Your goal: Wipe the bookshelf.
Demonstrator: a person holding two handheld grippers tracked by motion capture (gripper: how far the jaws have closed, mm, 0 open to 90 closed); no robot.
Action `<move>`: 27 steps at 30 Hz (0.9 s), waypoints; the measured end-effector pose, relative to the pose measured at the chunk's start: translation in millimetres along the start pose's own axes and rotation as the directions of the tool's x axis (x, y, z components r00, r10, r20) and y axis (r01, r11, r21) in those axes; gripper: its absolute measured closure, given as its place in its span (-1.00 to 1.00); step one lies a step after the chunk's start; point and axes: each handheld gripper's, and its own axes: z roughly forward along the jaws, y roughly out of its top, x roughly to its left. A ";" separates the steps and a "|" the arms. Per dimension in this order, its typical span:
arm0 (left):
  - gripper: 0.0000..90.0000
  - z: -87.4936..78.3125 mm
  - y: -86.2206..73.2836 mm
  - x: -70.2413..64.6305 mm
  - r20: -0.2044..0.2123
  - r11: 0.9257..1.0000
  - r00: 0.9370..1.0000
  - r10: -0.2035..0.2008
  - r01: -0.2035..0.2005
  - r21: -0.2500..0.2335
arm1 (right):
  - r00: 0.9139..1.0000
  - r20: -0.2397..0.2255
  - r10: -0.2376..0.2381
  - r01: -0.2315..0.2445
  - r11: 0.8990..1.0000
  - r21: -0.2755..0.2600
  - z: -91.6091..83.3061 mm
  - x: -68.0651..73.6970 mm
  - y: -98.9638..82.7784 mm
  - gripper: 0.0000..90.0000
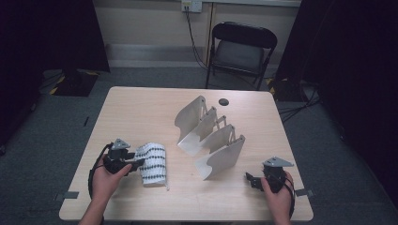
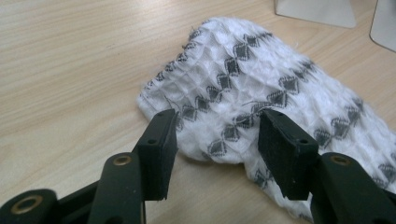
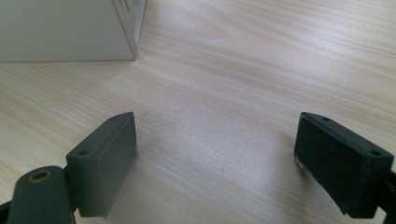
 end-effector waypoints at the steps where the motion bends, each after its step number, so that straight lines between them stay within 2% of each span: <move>1: 0.04 0.7 1.2 0.2 0.005 1.000 1.000 0.001 -0.001 0.004 | 1.000 0.000 0.000 0.000 1.000 0.000 0.0 0.0 0.0 -0.72; 7: 0.04 1.8 9.3 0.2 0.008 1.000 1.000 -0.024 0.024 -0.019 | 1.000 0.000 0.000 0.000 1.000 0.000 0.0 0.0 0.0 -0.72; 10: 0.02 2.9 13.3 -0.9 0.024 0.999 0.999 -0.029 0.029 -0.022 | 1.000 0.000 0.000 0.000 1.000 0.000 0.0 0.0 0.0 -0.72; 13: 0.01 8.1 16.8 -5.3 0.039 1.000 0.999 -0.030 0.030 -0.004 | 1.000 0.000 0.000 0.000 1.000 0.000 0.0 0.0 0.0 -0.72; 18: -0.02 18.8 21.4 -14.0 0.069 0.999 0.997 -0.044 0.044 -0.006 | 1.000 0.000 0.000 0.000 1.000 0.000 0.0 0.0 0.0 -0.72; 22: -0.10 25.7 26.3 -21.3 0.083 1.000 0.997 -0.008 0.008 0.001 | 1.000 0.000 0.000 0.000 1.000 0.000 0.0 0.0 0.0 -0.72; 27: -0.16 34.0 29.8 -31.0 0.099 1.000 0.995 -0.004 0.004 0.000 | 1.000 0.000 0.000 0.000 1.000 0.000 0.0 0.0 0.0 -0.72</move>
